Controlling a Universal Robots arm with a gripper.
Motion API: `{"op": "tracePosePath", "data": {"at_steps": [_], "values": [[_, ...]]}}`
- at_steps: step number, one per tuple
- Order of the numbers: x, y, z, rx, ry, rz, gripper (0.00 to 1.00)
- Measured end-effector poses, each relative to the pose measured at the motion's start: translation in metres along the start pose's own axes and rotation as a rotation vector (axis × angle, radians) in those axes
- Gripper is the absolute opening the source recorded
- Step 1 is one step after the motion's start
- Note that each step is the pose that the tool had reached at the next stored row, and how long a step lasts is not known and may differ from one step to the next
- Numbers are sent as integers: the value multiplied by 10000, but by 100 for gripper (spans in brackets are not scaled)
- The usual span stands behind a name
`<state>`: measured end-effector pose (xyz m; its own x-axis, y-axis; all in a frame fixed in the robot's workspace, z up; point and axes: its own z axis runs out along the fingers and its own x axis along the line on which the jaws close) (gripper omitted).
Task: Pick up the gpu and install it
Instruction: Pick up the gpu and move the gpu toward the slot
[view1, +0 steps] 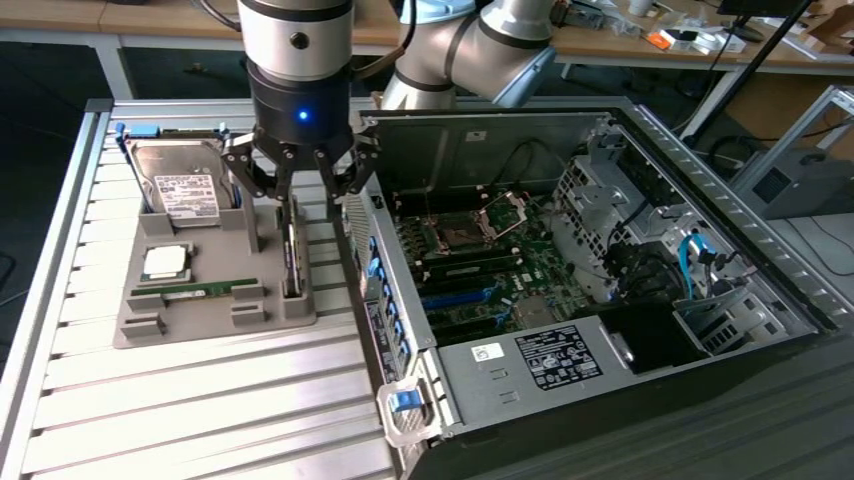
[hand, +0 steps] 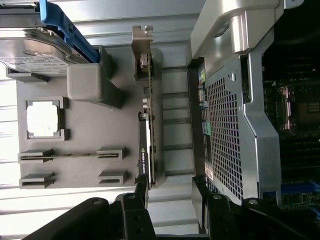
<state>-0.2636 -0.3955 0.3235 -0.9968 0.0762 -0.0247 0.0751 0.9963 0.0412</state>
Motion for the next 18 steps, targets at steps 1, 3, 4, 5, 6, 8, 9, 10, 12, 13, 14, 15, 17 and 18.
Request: {"op": "tracePosePath", "data": {"at_steps": [1,3,4,5,6,8,9,10,12,13,14,15,17,18], "values": [[1,11,4,11,-1,0,48],[3,29,12,34,-2,-1,48],[5,37,17,45,-3,-2,48],[5,41,20,53,-5,-2,48],[6,43,24,57,-6,-2,48],[7,47,29,72,-7,-3,48],[8,50,32,80,-6,-3,48],[10,52,35,87,-6,-3,48],[15,54,42,101,-6,-4,48],[17,54,46,108,-8,-4,48],[19,54,50,113,-8,-4,48],[20,54,53,116,-8,-4,48],[23,53,62,123,-9,-4,48],[24,53,64,124,-8,-4,48]]}}
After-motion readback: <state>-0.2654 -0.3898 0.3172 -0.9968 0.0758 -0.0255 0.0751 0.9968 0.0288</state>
